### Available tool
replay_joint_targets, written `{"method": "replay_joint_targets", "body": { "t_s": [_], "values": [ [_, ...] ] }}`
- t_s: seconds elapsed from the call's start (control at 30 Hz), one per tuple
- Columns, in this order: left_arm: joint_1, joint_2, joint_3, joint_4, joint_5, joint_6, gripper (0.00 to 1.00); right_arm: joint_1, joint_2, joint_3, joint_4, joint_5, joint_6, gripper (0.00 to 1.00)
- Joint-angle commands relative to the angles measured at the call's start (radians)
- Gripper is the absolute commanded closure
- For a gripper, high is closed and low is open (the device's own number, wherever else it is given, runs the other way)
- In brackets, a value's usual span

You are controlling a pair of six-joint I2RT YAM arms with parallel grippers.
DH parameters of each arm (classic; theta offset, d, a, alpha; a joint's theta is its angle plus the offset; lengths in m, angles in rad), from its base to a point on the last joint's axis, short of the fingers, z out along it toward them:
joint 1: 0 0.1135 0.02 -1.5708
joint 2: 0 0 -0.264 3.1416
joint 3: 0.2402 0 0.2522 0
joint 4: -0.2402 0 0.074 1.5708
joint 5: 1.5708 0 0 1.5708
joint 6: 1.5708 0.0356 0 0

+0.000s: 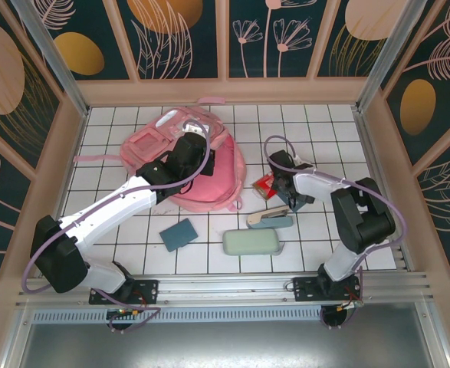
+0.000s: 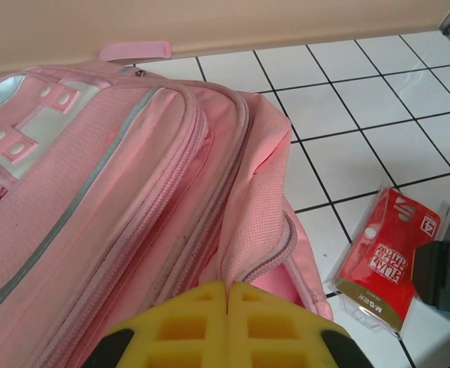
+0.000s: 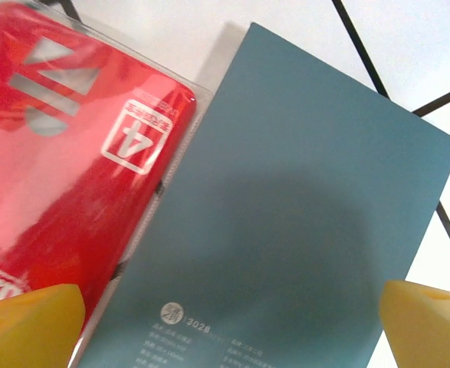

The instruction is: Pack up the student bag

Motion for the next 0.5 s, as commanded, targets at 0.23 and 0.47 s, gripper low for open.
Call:
{"method": "replay_joint_targets", "body": {
  "t_s": [0.23, 0.47],
  "values": [
    [0.005, -0.032, 0.003, 0.052, 0.007, 0.013, 1.00, 0.019, -0.084, -0.081, -0.121, 0.101, 0.072, 0.01],
    [0.007, -0.031, 0.003, 0.052, 0.012, 0.010, 1.00, -0.051, -0.171, -0.182, -0.061, 0.016, 0.040, 0.01]
  ]
}}
